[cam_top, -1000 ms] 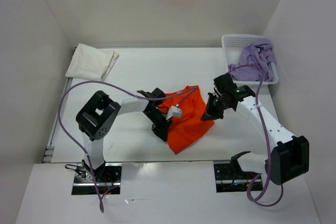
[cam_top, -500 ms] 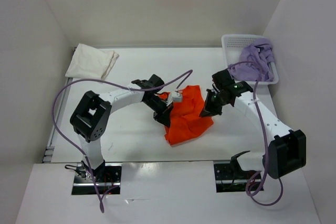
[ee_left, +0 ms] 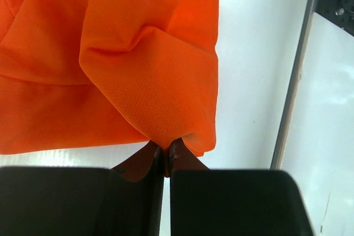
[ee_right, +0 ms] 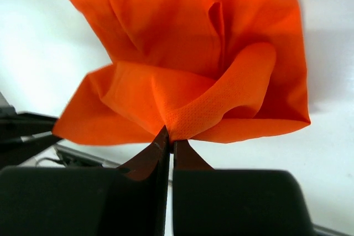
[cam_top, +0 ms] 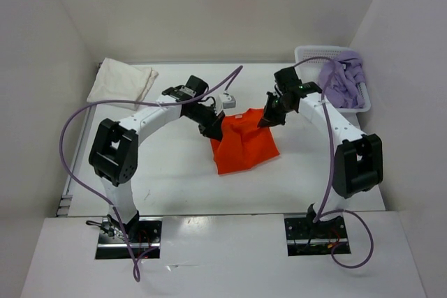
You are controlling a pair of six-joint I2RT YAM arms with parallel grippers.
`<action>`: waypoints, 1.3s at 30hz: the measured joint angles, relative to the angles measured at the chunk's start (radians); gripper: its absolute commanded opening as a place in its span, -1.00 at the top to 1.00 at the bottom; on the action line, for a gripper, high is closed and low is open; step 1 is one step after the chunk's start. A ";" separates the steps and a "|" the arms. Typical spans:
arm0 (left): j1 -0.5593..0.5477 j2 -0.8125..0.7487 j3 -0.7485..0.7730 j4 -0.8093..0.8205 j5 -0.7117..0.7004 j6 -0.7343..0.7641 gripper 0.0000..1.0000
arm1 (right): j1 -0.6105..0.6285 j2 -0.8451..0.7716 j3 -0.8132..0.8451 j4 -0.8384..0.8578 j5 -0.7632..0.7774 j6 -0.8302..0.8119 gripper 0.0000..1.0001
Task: Fold and stack the t-shirts
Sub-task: Fold the long partially folded tshirt into a neat square
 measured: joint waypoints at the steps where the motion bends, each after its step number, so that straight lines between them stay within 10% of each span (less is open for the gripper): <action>1: 0.001 0.000 0.005 0.001 -0.004 -0.002 0.94 | -0.010 0.013 0.016 0.007 -0.001 0.000 1.00; 22: 0.135 0.100 0.051 0.081 -0.142 -0.056 0.92 | -0.077 0.378 0.339 0.111 -0.088 -0.027 1.00; 25: 0.151 0.154 0.080 0.101 -0.159 -0.064 0.86 | -0.077 0.443 0.398 0.117 -0.080 -0.030 0.62; 26: 0.159 0.173 0.087 0.109 -0.170 -0.074 0.75 | -0.077 0.467 0.423 0.118 -0.077 -0.032 0.22; 30: 0.178 0.233 0.116 0.135 -0.232 -0.090 0.14 | -0.079 0.563 0.530 0.118 -0.048 -0.041 -0.29; 35: 0.217 0.251 0.151 0.158 -0.295 -0.150 -0.63 | -0.082 0.617 0.649 0.111 0.013 -0.066 -0.35; 39: 0.254 0.216 0.159 0.166 -0.325 -0.188 -1.00 | -0.082 0.587 0.665 0.111 0.108 -0.096 0.06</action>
